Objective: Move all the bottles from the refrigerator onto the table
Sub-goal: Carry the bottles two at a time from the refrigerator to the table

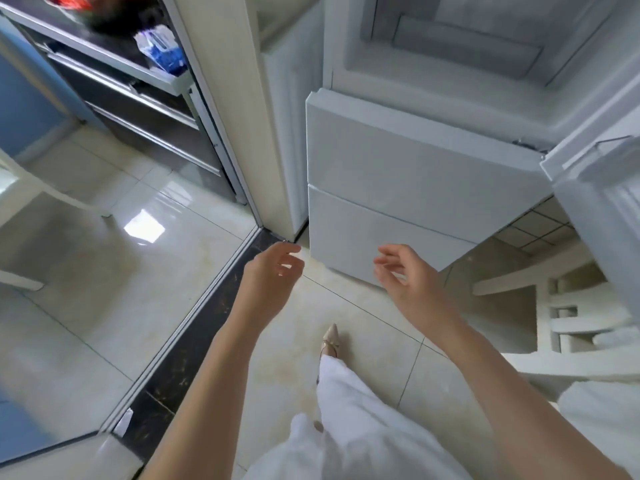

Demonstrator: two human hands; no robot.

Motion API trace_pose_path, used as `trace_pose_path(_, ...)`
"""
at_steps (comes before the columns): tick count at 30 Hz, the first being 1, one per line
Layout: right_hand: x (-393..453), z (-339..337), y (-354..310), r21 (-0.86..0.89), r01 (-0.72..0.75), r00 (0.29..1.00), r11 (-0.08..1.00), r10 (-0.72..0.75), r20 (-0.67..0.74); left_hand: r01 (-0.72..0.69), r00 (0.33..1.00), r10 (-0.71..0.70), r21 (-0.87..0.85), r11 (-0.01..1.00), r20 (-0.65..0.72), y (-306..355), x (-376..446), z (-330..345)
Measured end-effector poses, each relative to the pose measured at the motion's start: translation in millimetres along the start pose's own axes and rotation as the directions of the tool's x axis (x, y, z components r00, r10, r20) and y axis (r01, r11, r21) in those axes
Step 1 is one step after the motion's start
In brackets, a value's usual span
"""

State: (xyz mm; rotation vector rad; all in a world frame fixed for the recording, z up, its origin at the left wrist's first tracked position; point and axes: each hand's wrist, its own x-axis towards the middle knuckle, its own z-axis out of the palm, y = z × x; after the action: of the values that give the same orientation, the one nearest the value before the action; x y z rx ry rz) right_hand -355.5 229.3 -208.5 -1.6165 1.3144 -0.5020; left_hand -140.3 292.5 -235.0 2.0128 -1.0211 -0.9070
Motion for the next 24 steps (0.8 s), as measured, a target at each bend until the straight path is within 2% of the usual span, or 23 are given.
trace_pose_path(9, 130.7, -59.4, -51.5, 0.051, 0.078, 0.976, 0.996, -0.066, -0.207, -0.215, 0.976, 0.215, -0.031, 0.976, 0.031, 107.4, 143.0, 3.1)
trace_pose_path(14, 175.8, -86.9, -77.5, 0.046, 0.145, 0.945, 0.988, -0.124, -0.304, -0.321, 0.945, 0.325, -0.089, 0.943, 0.038, 157.5, 195.0, 8.8)
trace_pose_path(19, 229.1, -117.3, -102.1, 0.029, 0.192, 0.893, 0.981, -0.162, -0.42, -0.467, 0.879, 0.476, -0.14, 0.873, 0.035, 218.5, 249.8, 11.4)
trace_pose_path(24, 282.3, -148.7, -128.4, 0.042, 0.253, 0.821, 0.966, -0.192, -0.538, -0.539, 0.834, 0.552, -0.239, 0.808, -0.012, 283.5, 301.8, 21.3)
